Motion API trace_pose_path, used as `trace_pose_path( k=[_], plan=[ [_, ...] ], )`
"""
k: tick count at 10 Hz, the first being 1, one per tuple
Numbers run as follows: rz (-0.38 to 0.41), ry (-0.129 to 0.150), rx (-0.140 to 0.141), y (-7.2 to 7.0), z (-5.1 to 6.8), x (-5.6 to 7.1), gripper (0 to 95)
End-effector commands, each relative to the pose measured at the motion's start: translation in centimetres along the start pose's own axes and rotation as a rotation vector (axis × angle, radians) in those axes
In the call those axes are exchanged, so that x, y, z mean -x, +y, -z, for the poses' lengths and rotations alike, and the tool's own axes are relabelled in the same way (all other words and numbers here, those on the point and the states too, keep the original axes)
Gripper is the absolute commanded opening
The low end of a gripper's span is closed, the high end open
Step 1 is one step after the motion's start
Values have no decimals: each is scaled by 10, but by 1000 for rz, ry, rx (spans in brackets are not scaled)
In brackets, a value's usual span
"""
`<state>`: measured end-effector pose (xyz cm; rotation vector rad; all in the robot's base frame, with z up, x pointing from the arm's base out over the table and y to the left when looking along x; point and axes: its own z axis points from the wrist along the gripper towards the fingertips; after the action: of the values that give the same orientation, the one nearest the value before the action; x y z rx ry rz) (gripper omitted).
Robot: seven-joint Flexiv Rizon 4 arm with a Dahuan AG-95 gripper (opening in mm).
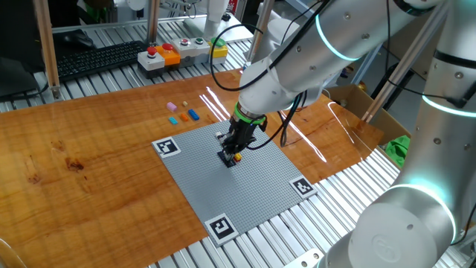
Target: Stack small Lego blocks randomly, one at a time
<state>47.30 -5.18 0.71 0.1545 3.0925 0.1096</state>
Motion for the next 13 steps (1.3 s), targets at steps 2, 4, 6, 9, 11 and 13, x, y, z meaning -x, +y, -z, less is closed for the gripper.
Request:
trace_pose_path(
  k=[2,4,6,9,11,13],
  plan=[
    [-7,11,-1,3,6,1,0],
    [-12,11,-3,4,9,1,0],
    [-15,18,-10,6,15,2,0],
    [-10,23,-3,6,10,7,0],
    [5,7,6,3,-6,11,0],
    [-10,6,21,5,-3,13,0]
  ],
)
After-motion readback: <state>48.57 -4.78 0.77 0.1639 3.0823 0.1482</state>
